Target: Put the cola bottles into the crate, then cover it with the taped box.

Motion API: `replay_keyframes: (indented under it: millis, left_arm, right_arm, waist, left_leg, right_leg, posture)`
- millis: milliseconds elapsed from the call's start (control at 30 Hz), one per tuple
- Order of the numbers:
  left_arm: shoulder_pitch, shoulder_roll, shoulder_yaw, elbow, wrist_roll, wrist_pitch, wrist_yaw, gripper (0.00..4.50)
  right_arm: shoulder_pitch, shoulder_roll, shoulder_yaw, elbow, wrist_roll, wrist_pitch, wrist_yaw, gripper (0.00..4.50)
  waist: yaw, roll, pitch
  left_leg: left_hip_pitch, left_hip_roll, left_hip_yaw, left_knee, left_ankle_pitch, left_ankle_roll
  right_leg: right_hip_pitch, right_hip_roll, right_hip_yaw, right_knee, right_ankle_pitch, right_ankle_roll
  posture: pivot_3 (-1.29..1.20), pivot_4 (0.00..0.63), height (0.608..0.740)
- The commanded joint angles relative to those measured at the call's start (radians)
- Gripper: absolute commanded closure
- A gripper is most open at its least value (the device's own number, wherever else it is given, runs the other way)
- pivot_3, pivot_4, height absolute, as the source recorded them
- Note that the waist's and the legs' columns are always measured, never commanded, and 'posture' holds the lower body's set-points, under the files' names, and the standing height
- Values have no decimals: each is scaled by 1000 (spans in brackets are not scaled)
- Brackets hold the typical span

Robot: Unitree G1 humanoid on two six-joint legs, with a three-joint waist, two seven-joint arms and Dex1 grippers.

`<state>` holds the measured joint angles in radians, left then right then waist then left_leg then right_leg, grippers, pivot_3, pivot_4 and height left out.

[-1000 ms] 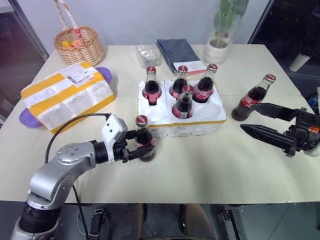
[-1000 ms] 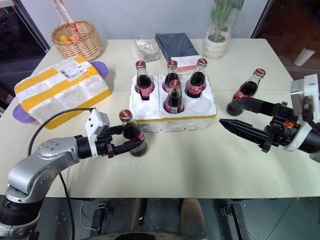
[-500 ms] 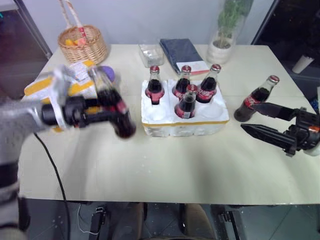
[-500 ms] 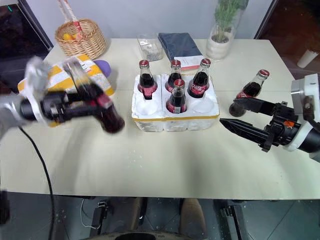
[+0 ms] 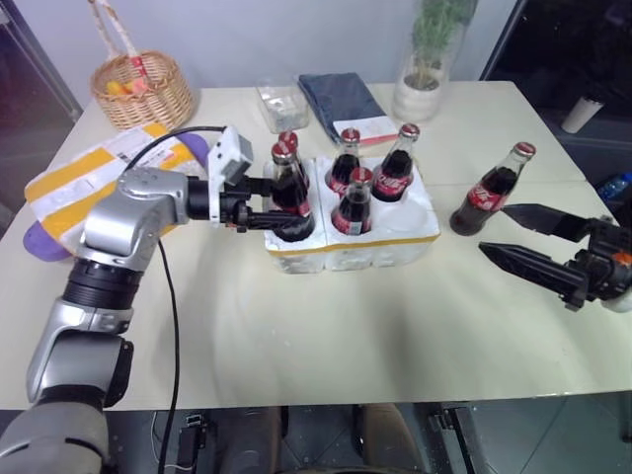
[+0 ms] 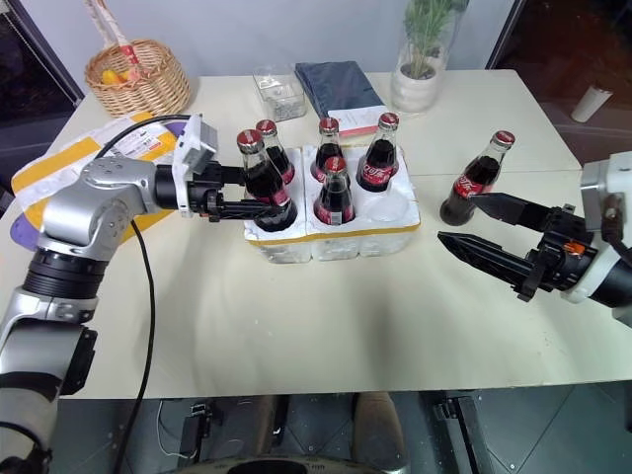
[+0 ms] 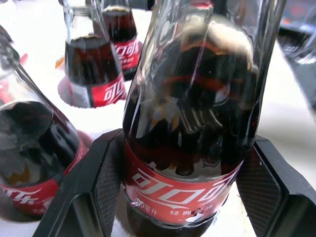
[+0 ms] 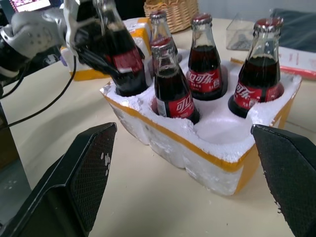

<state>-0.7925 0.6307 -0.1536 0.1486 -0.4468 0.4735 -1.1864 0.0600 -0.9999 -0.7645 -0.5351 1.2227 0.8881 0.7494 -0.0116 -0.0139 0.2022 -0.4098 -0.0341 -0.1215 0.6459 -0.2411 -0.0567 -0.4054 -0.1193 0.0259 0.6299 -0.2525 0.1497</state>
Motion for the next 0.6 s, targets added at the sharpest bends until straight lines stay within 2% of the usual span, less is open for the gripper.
replay_keyframes:
  millis: [33, 100, 167, 300, 500, 600]
  left_arm:
    - [18, -28, 19, -53, 9, -39, 16, 1814]
    - [49, -39, 27, -81, 8, -32, 27, 800]
    - [76, -34, 44, -117, -6, -11, 31, 71]
    - [102, 37, 130, -205, -83, 83, 17, 71]
    - [-26, 261, 312, -311, -451, 446, -122, 71]
    - [-80, 260, 286, -356, -499, 502, -95, 71]
  right_arm:
    - [2, 6, -44, -25, 22, -9, -19, 0]
    - [8, 6, -34, -25, -1, -18, -21, 0]
    - [10, 6, -26, -19, -21, -25, -26, 0]
    - [19, 7, -34, 14, -93, -37, -51, 0]
    - [64, 7, -51, 84, -196, -54, -34, 0]
    - [36, 11, 15, 132, -260, -72, -55, 0]
  waist:
    - [1, 0, 0]
    - [0, 0, 0]
    - [0, 0, 0]
    - [-2, 0, 0]
    - [-1, -1, 0]
    - [1, 0, 0]
  left_leg:
    - [0, 0, 0, 0, 0, 0]
    - [0, 0, 0, 1, 0, 0]
    - [0, 0, 0, 1, 0, 0]
    - [1, 0, 0, 1, 0, 0]
    - [0, 0, 0, 1, 0, 0]
    - [1, 0, 0, 1, 0, 0]
  right_leg:
    - [0, 0, 0, 0, 0, 0]
    - [1, 0, 0, 0, 0, 0]
    - [0, 0, 0, 0, 0, 0]
    - [0, 0, 0, 1, 0, 0]
    - [0, 0, 0, 1, 0, 0]
    - [3, 0, 0, 0, 0, 0]
  posture:
    - [0, 150, 740]
    - [0, 150, 740]
    - [0, 150, 740]
    - [0, 150, 740]
    - [0, 150, 740]
    - [0, 150, 740]
